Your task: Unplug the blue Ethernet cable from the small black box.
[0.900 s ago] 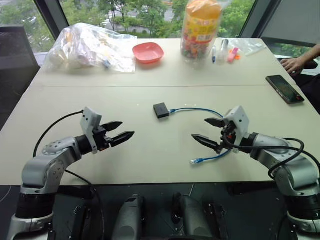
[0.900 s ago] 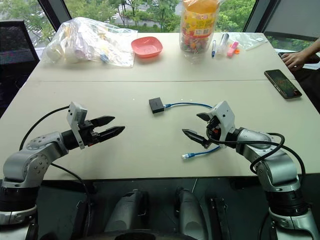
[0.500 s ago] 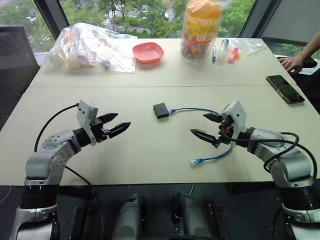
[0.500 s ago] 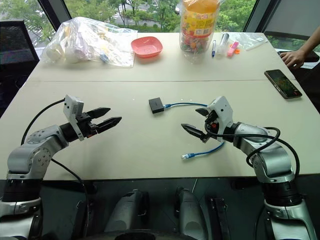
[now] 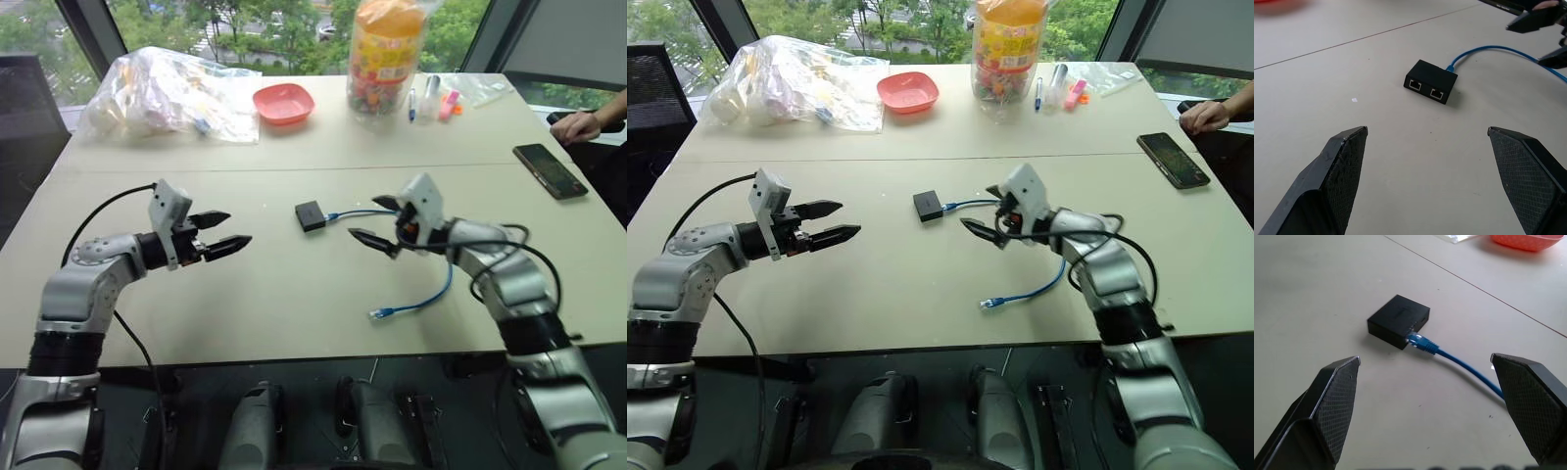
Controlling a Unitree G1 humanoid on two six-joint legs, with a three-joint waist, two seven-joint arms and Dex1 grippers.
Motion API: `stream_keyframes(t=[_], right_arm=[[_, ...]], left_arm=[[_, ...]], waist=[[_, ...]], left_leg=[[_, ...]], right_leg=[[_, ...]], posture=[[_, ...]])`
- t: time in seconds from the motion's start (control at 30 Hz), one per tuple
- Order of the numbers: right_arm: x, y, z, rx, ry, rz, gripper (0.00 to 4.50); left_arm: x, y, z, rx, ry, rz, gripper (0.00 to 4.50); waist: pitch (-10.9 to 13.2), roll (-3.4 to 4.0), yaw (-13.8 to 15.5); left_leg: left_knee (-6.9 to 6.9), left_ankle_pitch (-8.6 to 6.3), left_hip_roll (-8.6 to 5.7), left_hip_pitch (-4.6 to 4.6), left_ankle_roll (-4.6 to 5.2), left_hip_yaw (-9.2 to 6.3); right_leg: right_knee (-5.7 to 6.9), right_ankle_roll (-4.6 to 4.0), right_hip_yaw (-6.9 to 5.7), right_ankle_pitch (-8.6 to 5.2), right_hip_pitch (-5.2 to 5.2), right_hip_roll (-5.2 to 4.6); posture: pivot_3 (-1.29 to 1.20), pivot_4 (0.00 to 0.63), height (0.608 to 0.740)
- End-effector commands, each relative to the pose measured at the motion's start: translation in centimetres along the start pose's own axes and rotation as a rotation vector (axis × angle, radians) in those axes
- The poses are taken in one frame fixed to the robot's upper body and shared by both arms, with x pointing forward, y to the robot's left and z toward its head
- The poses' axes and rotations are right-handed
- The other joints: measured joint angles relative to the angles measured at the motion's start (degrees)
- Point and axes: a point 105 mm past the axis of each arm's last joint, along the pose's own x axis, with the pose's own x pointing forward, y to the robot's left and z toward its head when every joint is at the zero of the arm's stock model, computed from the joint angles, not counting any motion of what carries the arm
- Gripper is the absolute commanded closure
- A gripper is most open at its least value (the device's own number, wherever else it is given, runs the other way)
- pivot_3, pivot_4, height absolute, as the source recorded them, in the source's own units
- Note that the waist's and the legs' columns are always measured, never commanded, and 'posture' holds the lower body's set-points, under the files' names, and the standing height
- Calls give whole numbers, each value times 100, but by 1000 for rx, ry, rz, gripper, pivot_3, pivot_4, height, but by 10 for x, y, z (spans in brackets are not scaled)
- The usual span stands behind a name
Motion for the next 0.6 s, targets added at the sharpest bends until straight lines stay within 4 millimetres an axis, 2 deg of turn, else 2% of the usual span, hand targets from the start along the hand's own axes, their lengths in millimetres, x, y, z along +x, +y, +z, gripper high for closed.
stream_keyframes(t=[0.03, 0.1, 0.17, 0.3, 0.4, 0.47, 0.5, 0.53, 0.6], right_arm=[[25, -12, -5, -25, 15, 33, 0], [42, -16, -14, -56, 79, 50, 0], [49, -18, -20, -82, 120, 63, 0], [60, -12, -41, -99, 271, 107, 0], [68, -1, -38, -121, 281, 161, 869], [75, 11, -34, -134, 269, 226, 1885], [78, 17, -32, -143, 263, 254, 2529], [79, 21, -31, -150, 260, 280, 2908], [81, 24, -30, -175, 262, 301, 3999]], left_arm=[[-5, -1, 8, 56, 21, -29, 424], [-7, 5, 8, 54, 7, 8, 424], [-8, 6, 9, 47, -5, 26, 424], [-12, -11, -2, 17, -23, 55, 424], [-16, -15, -6, -3, -33, 102, 383], [-21, -17, -10, -16, -37, 135, 383], [-22, -17, -11, -19, -38, 146, 383], [-23, -17, -12, -20, -38, 156, 383], [-25, -16, -12, -20, -38, 170, 383]], waist=[[1, 0, -38], [2, 1, -67], [2, 1, -77], [1, 2, -122], [-1, -2, -115], [-1, -2, -118], [-1, -2, -118], [-1, -2, -117], [-1, -1, -118]], left_leg=[[-2, 1, -1, -2, 2, 1], [-6, 2, -9, -3, 3, -1], [-8, 3, -30, -6, 5, 1], [-8, 3, -31, 1, 6, 4], [-4, 6, -28, 14, 0, 1], [-2, 11, -23, 35, -8, -2], [-1, 11, -13, 54, -11, -2], [-1, 11, -7, 68, -12, 1], [-2, 2, 1, 82, -28, 1]], right_leg=[[1, 0, 0, 1, -2, 1], [6, 2, 1, -1, -1, -1], [7, 14, 5, 7, -4, -3], [16, 23, 13, 13, -1, -7], [30, 26, 16, 10, 6, -7], [49, 5, 16, -2, 17, -8], [59, 3, 18, -4, 27, -9], [61, 2, 18, -4, 37, -8], [64, 0, 17, -3, 44, -4]], posture=[[0, 150, 740], [0, 150, 740], [0, 150, 740], [0, 150, 740], [0, 150, 740], [0, 150, 740], [0, 150, 740], [0, 150, 740], [0, 150, 740]])
